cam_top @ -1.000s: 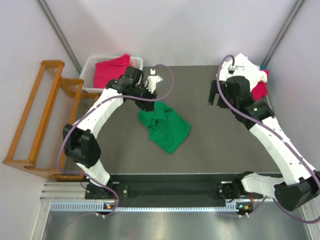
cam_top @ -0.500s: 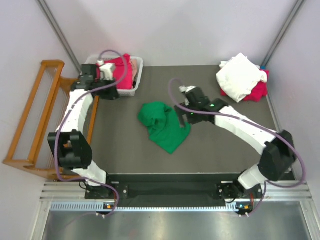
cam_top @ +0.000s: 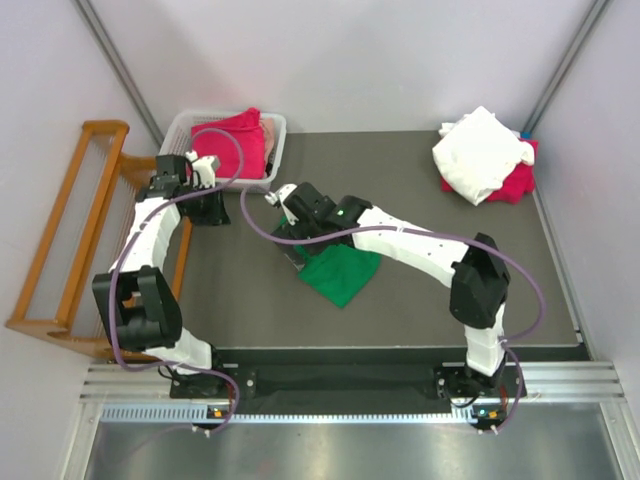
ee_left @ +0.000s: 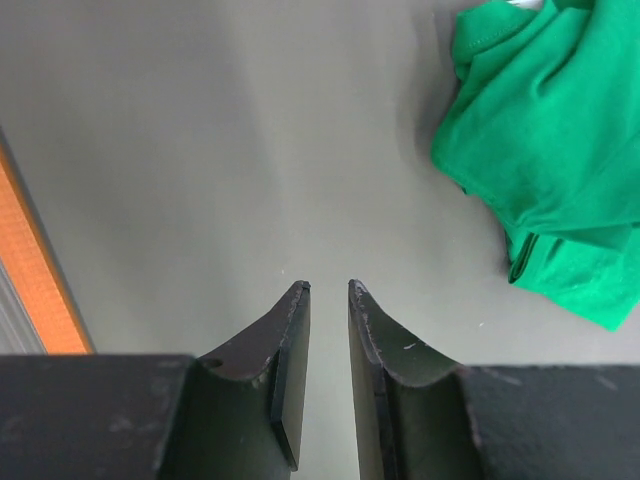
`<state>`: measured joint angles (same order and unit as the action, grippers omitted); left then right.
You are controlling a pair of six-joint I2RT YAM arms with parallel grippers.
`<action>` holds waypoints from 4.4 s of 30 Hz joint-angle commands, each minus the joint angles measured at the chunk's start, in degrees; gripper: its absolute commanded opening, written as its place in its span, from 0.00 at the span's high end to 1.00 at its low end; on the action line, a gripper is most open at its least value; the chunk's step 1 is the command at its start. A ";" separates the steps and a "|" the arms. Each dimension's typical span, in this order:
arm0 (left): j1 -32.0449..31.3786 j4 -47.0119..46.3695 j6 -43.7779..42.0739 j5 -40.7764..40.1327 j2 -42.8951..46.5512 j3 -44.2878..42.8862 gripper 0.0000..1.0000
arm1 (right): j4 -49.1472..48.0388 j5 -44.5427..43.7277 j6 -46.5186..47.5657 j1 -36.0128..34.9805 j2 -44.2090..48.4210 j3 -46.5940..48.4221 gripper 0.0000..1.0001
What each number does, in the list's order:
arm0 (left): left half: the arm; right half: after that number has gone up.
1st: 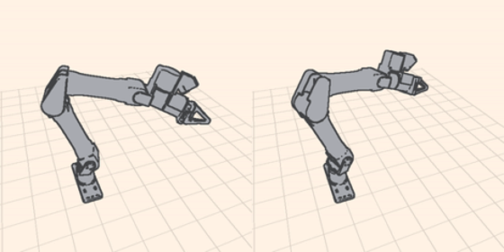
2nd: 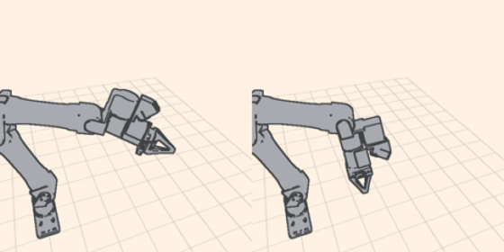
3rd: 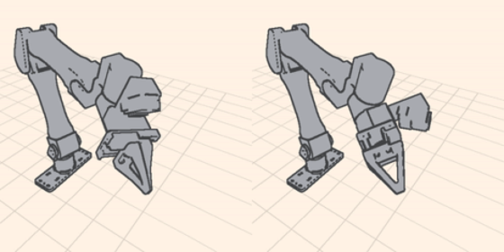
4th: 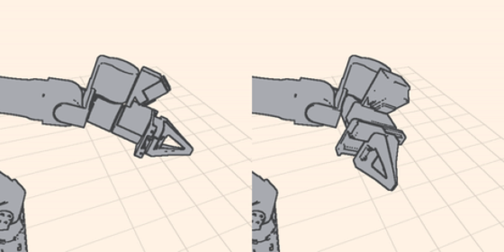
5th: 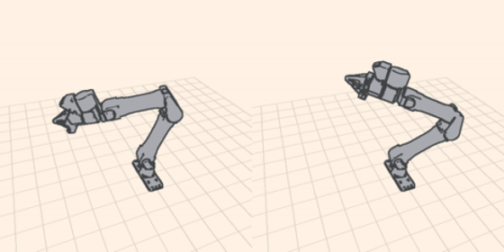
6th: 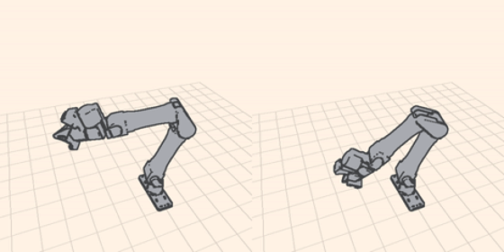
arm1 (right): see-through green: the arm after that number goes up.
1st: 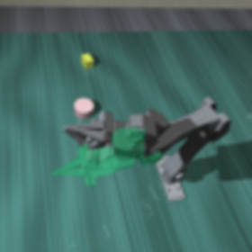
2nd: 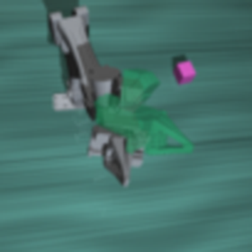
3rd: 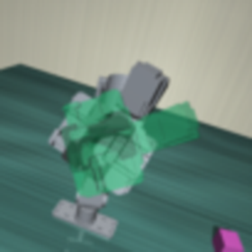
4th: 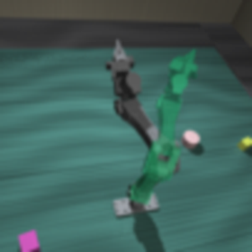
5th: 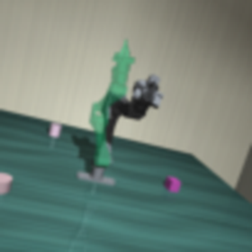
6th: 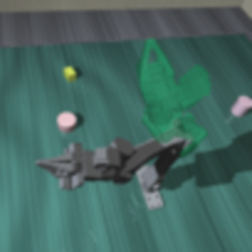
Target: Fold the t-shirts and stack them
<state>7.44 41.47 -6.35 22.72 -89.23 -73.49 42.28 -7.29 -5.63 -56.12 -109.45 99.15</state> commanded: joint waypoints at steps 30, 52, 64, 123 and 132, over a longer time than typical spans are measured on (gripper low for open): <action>10.22 -4.56 0.90 12.35 7.58 8.28 0.73 | -3.96 5.09 2.55 6.64 -13.77 12.64 0.57; 10.31 -3.86 0.11 11.47 7.84 8.89 0.74 | -10.28 -15.72 -6.94 25.43 1.50 -1.06 1.00; 10.31 -1.67 -0.42 12.61 6.00 6.09 0.73 | -10.73 -28.83 -8.43 28.17 6.71 -10.47 0.87; -34.60 14.25 3.46 2.77 -49.38 -52.56 0.50 | -17.76 -5.37 -13.09 39.24 18.22 -18.03 0.00; -37.15 12.05 3.62 1.01 -48.40 -50.42 0.50 | -18.20 -4.22 -13.36 38.80 18.04 -18.56 0.00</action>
<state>-29.50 55.48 -2.92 24.05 -139.65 -122.98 26.74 -12.38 -18.22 -16.82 -92.01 80.97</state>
